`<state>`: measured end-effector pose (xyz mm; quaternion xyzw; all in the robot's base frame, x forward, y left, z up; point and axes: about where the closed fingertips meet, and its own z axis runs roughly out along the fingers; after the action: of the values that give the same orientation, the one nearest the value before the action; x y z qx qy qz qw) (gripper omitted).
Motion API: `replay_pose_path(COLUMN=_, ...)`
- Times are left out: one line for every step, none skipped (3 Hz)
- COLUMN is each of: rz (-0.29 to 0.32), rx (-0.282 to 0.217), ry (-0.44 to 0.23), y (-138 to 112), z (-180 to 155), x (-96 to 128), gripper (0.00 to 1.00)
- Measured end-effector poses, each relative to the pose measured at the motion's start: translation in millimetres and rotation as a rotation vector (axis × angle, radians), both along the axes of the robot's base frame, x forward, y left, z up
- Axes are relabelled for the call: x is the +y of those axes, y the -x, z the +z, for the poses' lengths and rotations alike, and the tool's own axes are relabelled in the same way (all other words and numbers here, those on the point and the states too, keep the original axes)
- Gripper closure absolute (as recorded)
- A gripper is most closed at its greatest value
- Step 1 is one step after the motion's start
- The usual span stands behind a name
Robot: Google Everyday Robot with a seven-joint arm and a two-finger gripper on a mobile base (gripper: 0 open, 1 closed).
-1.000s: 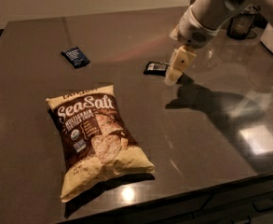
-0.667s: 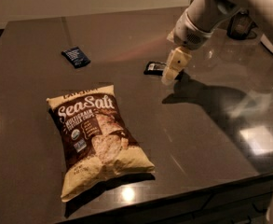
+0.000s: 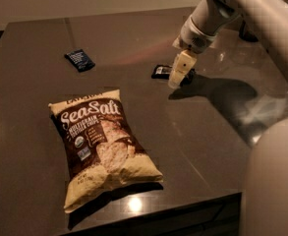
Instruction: Move rxbar chocolate near brown chip bag
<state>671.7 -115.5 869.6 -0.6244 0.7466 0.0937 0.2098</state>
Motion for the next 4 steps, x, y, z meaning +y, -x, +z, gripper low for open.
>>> replay_pose_path(rz=0.003, rx=0.023, ry=0.002, y=-9.1, z=-12.4, x=1.3, gripper=0.0)
replay_pose_path(rz=0.005, rx=0.041, ry=0.006, y=-15.6, z=-20.8, x=2.8, gripper=0.18)
replay_pose_path(rz=0.01, rx=0.056, ry=-0.003, y=-17.4, z=-21.6, x=4.3, gripper=0.41)
replay_pose_path(rz=0.016, rx=0.063, ry=-0.015, y=-14.2, z=-18.4, x=5.7, gripper=0.65)
